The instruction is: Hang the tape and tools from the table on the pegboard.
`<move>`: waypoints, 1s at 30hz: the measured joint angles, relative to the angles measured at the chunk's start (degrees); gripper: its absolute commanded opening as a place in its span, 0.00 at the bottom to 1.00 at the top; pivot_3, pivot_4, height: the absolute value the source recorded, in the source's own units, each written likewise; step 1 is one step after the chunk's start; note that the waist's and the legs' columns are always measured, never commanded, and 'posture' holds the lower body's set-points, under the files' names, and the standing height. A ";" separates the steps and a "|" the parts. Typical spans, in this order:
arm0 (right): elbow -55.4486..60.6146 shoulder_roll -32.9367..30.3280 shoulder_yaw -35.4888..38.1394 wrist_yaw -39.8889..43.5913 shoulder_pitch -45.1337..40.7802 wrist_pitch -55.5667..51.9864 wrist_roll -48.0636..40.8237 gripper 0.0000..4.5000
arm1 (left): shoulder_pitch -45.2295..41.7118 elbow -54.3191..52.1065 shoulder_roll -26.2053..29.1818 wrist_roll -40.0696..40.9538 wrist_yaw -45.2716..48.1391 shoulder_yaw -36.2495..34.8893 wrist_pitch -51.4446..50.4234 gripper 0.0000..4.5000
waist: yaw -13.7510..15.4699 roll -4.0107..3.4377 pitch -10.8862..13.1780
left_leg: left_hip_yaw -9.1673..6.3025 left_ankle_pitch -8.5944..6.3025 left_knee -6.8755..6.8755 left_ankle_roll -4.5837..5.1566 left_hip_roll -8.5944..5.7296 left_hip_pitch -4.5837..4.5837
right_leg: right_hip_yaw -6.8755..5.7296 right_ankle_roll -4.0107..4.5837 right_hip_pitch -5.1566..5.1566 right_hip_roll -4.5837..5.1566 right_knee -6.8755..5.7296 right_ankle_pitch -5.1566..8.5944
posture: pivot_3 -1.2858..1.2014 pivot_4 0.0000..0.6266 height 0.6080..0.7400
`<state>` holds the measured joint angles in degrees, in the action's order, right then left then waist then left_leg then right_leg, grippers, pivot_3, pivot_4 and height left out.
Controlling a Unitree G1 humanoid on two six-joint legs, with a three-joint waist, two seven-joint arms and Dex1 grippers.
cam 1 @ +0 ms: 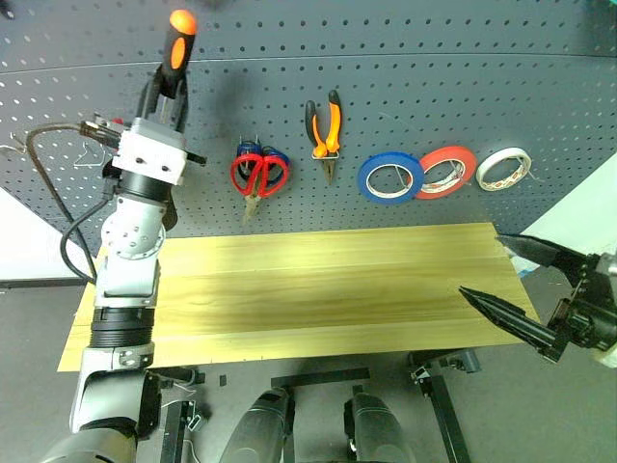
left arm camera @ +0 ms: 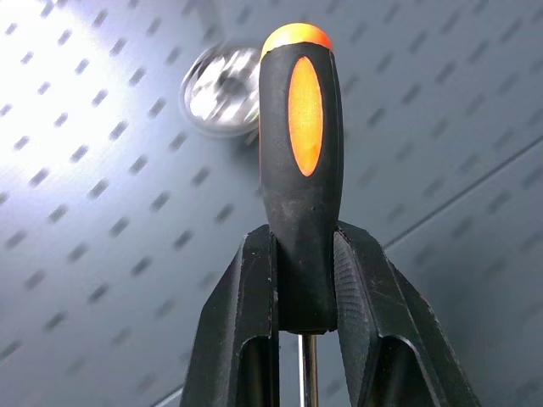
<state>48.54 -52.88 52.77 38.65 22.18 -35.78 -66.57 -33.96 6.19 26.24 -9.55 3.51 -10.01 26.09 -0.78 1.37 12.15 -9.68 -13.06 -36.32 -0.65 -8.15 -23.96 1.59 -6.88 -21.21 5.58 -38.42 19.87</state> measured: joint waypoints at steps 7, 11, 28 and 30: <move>-0.64 -2.49 2.47 -3.16 -6.02 0.75 -9.25 1.00 | -0.02 0.49 0.80 -0.72 -1.32 -0.18 1.62 0.11 | 0.13 0.00 0.00 | -0.01 0.01 0.00 -0.02 0.00 -0.01 | -0.01 0.00 0.00 0.01 0.01 0.00 | 0.49 0.31 1.00; -1.50 -3.47 3.18 -5.22 -7.84 0.75 -12.72 1.00 | -0.02 0.73 1.55 -1.30 -1.69 -0.18 2.35 0.11 | -0.05 0.00 0.00 | 0.00 0.01 0.01 -0.01 0.00 0.00 | 0.00 0.01 -0.02 0.01 -0.01 0.00 | 0.49 0.30 1.00; -4.41 -5.72 4.20 -5.16 -10.54 -0.32 -14.45 1.00 | 4.67 1.71 1.84 -2.58 -6.22 -1.52 1.94 0.11 | 0.00 0.00 0.00 | 0.00 -0.01 -0.01 0.02 0.00 -0.01 | 0.00 0.02 -0.04 0.01 -0.05 -0.02 | 0.48 0.31 1.00; -4.75 -5.94 4.27 -5.16 -11.02 -0.46 -14.75 1.00 | 4.66 1.75 1.82 -2.80 -6.46 -1.51 1.97 0.11 | 0.00 0.00 0.00 | 0.00 -0.03 -0.01 0.05 0.00 -0.01 | 0.00 0.02 -0.04 0.02 -0.05 -0.01 | 0.48 0.31 1.00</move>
<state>43.79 -58.82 57.03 33.49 11.17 -36.25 -81.32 -29.30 7.94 28.06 -12.35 -2.96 -11.52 28.06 -0.79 1.37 12.15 -9.67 -13.09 -36.33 -0.60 -8.14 -23.97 1.59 -6.86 -21.25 5.60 -38.47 19.85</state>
